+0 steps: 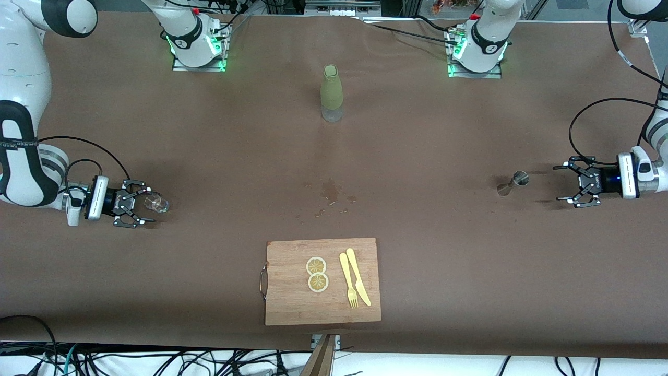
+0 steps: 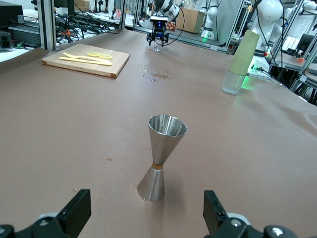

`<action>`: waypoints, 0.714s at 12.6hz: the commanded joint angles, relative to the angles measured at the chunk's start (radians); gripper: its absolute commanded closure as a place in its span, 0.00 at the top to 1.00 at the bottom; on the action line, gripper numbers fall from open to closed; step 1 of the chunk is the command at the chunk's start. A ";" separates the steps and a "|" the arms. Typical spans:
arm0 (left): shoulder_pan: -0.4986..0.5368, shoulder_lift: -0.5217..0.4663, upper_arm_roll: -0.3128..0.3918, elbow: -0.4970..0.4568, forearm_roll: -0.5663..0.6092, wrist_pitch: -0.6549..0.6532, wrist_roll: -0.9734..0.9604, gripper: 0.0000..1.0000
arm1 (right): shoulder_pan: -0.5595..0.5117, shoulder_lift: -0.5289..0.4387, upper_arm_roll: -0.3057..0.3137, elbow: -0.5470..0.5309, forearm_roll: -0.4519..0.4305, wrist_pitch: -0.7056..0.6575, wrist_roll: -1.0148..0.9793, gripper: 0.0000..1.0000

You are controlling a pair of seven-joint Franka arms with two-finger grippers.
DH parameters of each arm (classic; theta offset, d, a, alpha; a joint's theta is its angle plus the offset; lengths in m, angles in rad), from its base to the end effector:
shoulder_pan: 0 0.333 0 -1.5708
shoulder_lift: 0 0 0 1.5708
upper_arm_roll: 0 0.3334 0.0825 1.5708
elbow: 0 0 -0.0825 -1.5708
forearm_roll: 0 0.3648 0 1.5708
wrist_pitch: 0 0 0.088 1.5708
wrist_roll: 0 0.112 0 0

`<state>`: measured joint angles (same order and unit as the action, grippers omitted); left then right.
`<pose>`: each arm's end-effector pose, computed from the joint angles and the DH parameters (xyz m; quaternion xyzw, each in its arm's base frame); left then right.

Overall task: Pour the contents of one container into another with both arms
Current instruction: 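Close the right gripper on the glass cup while the left gripper grasps the jigger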

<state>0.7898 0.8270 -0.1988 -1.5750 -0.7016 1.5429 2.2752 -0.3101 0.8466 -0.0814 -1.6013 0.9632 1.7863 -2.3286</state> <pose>0.5370 0.2896 0.1810 0.6478 -0.5299 0.3345 0.4334 0.6129 -0.1662 0.1436 -0.6790 -0.5689 -0.2987 0.3551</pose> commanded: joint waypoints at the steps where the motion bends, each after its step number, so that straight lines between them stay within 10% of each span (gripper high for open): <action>1: 0.002 0.026 -0.005 -0.003 -0.045 -0.006 0.040 1.00 | 0.012 0.012 -0.003 0.032 0.012 -0.004 -0.008 0.57; 9: -0.037 0.067 -0.004 -0.036 -0.139 0.003 0.155 1.00 | 0.045 0.008 -0.009 0.047 -0.003 -0.008 -0.002 0.20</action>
<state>0.7612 0.8822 -0.2074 -1.6014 -0.8102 1.5411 2.3809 -0.2785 0.8466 -0.0814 -1.5784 0.9625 1.7865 -2.3286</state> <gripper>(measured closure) 0.000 0.507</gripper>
